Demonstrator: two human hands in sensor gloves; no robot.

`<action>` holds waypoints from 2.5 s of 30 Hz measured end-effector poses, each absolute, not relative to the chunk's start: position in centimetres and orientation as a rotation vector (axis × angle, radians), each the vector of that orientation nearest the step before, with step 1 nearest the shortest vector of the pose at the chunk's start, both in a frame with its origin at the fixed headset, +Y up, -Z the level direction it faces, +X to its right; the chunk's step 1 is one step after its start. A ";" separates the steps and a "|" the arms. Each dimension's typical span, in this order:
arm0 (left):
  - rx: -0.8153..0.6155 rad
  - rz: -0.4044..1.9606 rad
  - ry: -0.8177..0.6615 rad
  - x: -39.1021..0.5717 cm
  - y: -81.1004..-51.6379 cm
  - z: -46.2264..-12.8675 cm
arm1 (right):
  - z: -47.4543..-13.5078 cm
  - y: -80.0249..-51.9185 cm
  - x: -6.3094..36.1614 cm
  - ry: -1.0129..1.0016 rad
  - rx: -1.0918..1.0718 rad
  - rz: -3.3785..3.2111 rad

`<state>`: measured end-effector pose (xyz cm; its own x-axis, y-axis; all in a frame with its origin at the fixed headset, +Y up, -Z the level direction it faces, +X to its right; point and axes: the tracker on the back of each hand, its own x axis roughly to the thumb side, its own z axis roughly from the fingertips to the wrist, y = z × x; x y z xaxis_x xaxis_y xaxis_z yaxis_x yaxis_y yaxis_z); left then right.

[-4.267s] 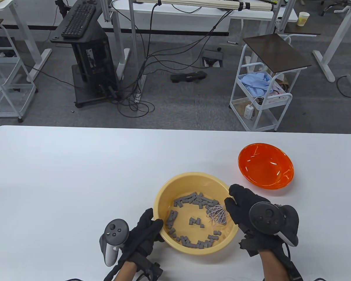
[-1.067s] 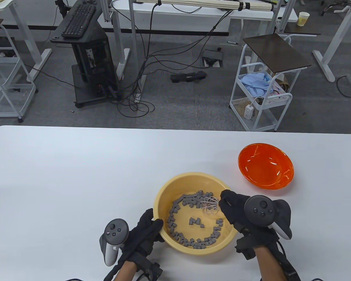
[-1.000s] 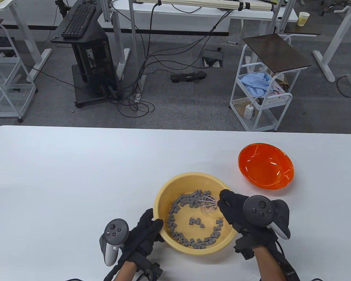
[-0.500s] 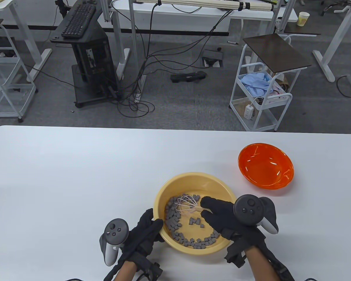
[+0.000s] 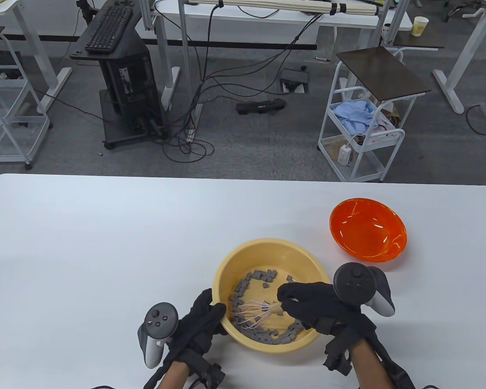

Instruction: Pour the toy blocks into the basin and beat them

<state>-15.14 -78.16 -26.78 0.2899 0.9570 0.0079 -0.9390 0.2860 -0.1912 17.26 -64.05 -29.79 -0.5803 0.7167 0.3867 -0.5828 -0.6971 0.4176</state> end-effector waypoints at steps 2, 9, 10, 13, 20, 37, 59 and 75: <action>-0.160 1.272 -0.130 -15.1 -78.2 -26.8 | -29.8 -63.7 17.7 0.309 0.685 2.280; -0.160 1.272 -0.130 -15.1 -78.2 -26.8 | -29.5 -62.5 19.5 0.300 0.615 2.356; -0.160 1.272 -0.130 -15.1 -78.2 -26.8 | -29.5 -62.4 19.6 0.295 0.606 2.360; -0.160 1.272 -0.130 -15.1 -78.2 -26.8 | -29.4 -62.1 20.1 0.281 0.571 2.379; -0.160 1.272 -0.130 -15.1 -78.2 -26.8 | -29.2 -61.7 20.7 0.239 0.523 2.427; -0.164 1.275 -0.128 -15.1 -78.2 -26.8 | -28.7 -61.0 21.7 -0.015 0.337 2.591; -0.167 1.275 -0.128 -15.2 -78.2 -26.8 | -29.3 -64.0 17.0 -0.127 0.481 2.617; -0.167 1.262 -0.134 -15.2 -78.1 -26.8 | -29.4 -65.3 15.6 0.236 0.304 2.906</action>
<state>-15.18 -78.12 -26.85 0.2988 0.9543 0.0087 -0.9348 0.2945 -0.1986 15.61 -65.31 -29.38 -0.9567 0.2233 0.1868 -0.1902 -0.9652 0.1797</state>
